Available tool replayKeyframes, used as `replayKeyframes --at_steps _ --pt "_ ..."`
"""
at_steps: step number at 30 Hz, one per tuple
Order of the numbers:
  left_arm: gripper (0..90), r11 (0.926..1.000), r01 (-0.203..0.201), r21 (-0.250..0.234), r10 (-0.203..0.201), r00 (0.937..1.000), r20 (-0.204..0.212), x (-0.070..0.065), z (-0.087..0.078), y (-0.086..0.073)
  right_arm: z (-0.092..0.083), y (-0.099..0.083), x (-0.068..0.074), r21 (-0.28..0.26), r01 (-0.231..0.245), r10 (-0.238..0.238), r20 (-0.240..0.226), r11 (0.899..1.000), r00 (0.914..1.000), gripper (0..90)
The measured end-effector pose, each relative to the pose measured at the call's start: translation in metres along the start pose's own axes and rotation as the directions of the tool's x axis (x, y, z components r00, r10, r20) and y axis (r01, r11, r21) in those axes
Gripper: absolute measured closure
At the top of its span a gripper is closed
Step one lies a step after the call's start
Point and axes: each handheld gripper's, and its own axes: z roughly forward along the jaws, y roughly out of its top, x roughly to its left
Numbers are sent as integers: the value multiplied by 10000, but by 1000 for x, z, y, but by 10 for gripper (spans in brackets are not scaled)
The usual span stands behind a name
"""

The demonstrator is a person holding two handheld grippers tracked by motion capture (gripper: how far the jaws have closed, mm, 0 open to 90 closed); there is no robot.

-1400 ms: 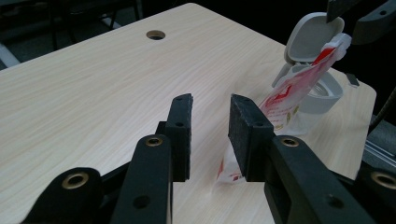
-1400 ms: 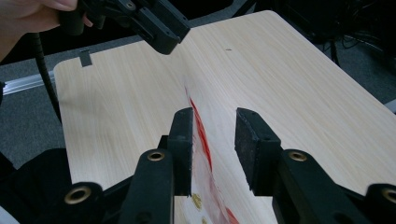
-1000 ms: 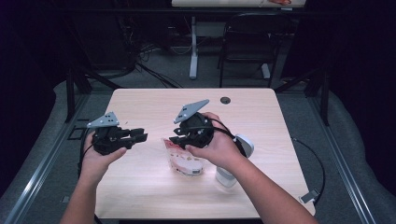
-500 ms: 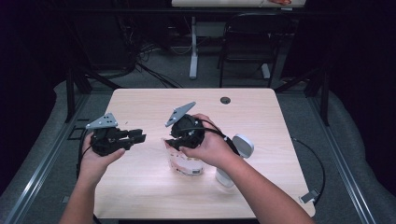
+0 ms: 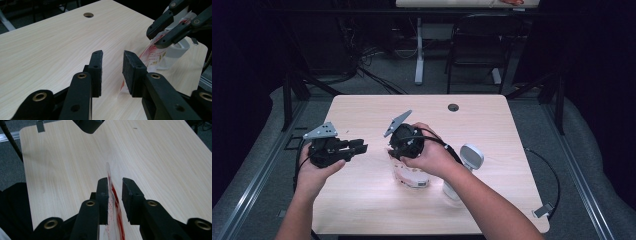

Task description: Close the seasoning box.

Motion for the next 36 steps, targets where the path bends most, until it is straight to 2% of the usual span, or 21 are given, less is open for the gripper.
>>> replayKeyframes --at_steps 7,18,23,27,36 --pt "698 10000 -19 40 19 10000 43 0 2 0 8 1 -1 315 84 -81 -92 9995 9999 810" --pt "693 10000 -23 54 22 10000 47 0 3 0 10 2 -3 476 27 -14 -275 9989 9996 835" --pt "704 9999 -84 86 83 9999 119 0 4 -1 10 2 -3 459 176 -169 -164 9988 9997 890" --pt "700 9999 -120 74 119 9998 137 0 3 -1 10 2 -3 443 415 -411 -81 9982 9991 897" --pt "695 9999 -124 71 122 9998 178 -1 4 -1 5 -1 -6 378 462 -465 86 9982 9989 900"
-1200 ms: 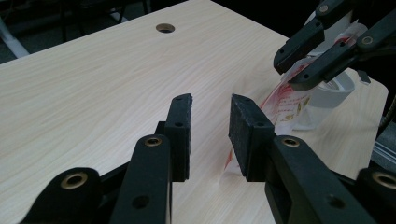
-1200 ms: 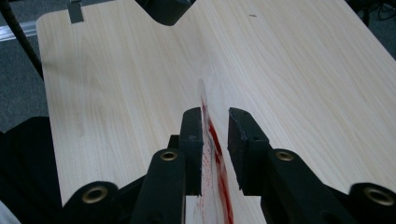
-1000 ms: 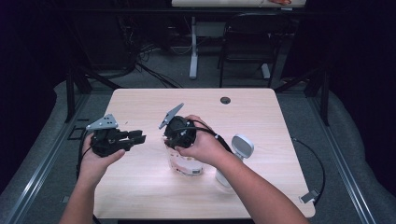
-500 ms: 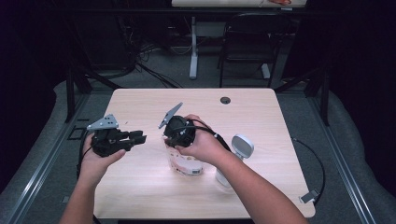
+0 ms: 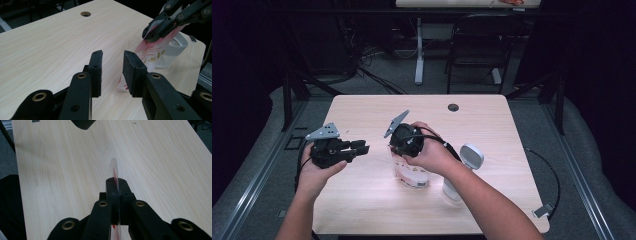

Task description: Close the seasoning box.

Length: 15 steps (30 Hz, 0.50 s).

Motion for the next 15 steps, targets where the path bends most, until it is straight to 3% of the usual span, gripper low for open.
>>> replayKeyframes --at_steps 8,15 --pt "687 9999 -73 88 72 9999 149 -2 4 0 -18 -3 -2 -725 -173 168 -74 9972 9998 900" --pt "676 9996 -183 223 173 9989 436 -5 11 -2 -32 -8 1 -1033 -177 174 -36 9945 9998 900"
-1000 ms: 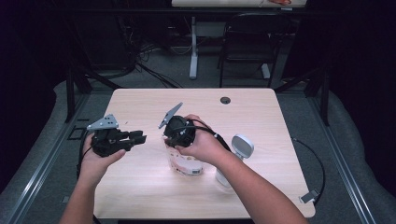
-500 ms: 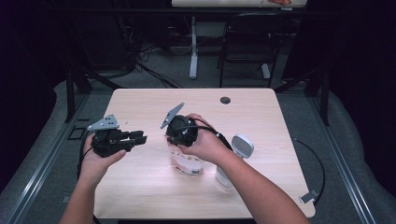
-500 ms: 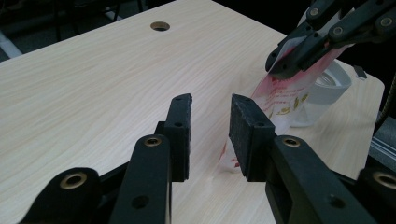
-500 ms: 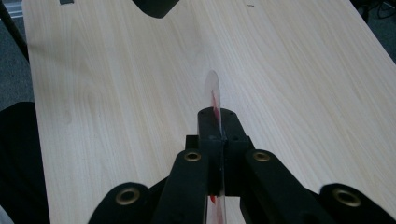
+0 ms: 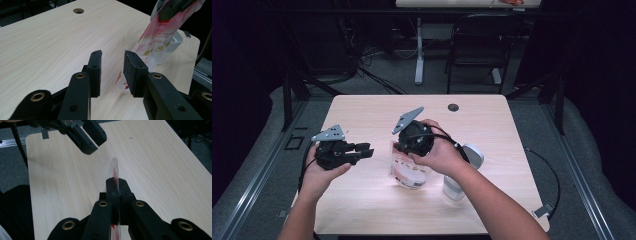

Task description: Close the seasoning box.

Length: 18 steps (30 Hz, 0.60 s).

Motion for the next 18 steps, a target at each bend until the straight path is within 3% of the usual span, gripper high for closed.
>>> replayKeyframes --at_steps 12,18 --pt "625 9989 -344 325 315 9959 846 -8 19 -1 -25 -6 1 -638 6 -8 -20 9980 10000 900" --pt "540 9985 -519 194 485 9883 1445 -10 30 -5 -37 -7 2 -801 16 -28 -151 9968 9999 900"
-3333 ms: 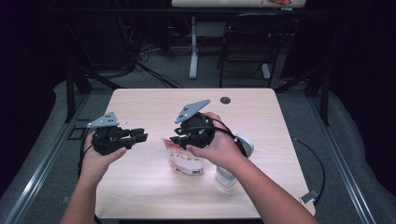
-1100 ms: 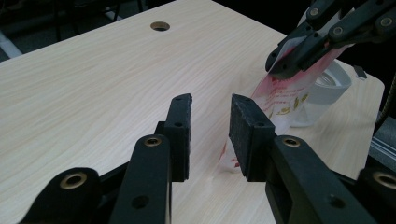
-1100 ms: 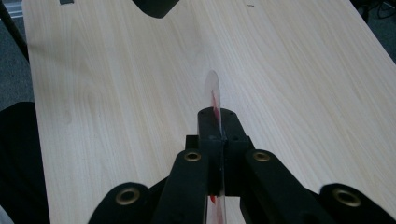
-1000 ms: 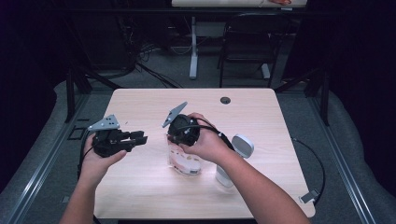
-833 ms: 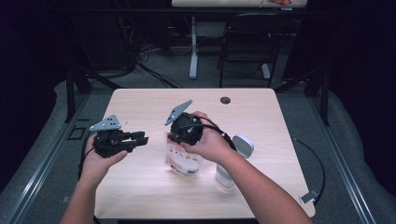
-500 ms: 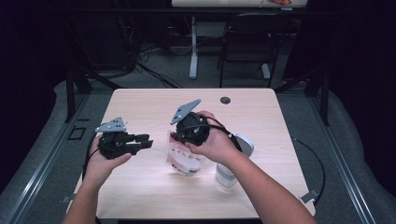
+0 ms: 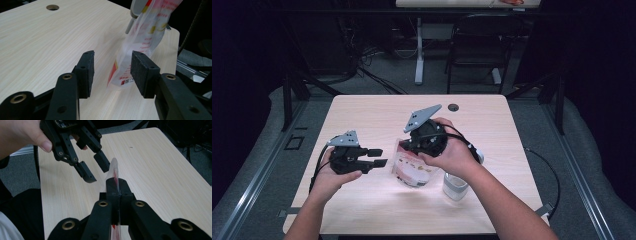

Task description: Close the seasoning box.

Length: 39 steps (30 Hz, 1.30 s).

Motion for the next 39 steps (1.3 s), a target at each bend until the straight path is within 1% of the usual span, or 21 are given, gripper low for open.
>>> replayKeyframes --at_steps 1,4,7,9,10,14,15,16,17,18,24,29,35,37,39 --pt "536 10000 8 -19 -8 9999 112 0 2 0 -2 0 0 -12 44 -44 7 10000 10000 900" --pt "512 9999 -165 -53 167 9991 387 -2 5 -1 -5 0 1 -64 31 -31 -35 10000 10000 900" --pt "479 9996 -251 -119 258 9974 671 -3 9 -1 -8 1 2 -197 95 -96 -27 9998 10000 900" --pt "465 9995 -306 -108 312 9972 683 -4 12 -2 -10 2 2 -199 158 -159 -18 9997 9999 900" --pt "462 9996 -279 -62 282 9973 683 -4 14 -2 -11 2 2 -232 165 -166 -41 9996 9999 900" --pt "450 9990 -409 162 397 9968 688 -5 20 -3 -13 4 2 -311 194 -195 -29 9993 9998 900" --pt "448 9993 -362 104 353 9964 776 -6 21 -4 -13 4 1 -326 212 -213 -33 9992 9998 900" --pt "442 9993 -362 104 353 9964 776 -6 21 -4 -13 4 1 -326 212 -213 -33 9992 9998 900" --pt "442 9991 -411 114 401 9959 816 -6 23 -4 -13 5 2 -386 212 -215 -65 9990 9997 900" --pt "438 9990 -439 126 427 9955 846 -6 24 -5 -14 6 2 -328 280 -282 -77 9991 9996 900" --pt "420 9979 -648 79 636 9926 1038 -9 31 -6 -14 6 3 -367 309 -316 -166 9988 9994 900" --pt "418 9977 -680 78 666 9910 1159 -9 34 -8 -15 7 3 -431 319 -328 -200 9986 9993 900" --pt "406 9976 -682 105 662 9888 1339 -9 40 -10 -18 11 4 -463 442 -450 -179 9980 9988 900" --pt "400 9967 -781 212 744 9875 1386 -10 42 -10 -19 14 5 -500 489 -501 -215 9975 9985 900" --pt "397 9964 -795 283 747 9869 1433 -11 44 -10 -20 15 5 -525 522 -534 -229 9973 9983 900"
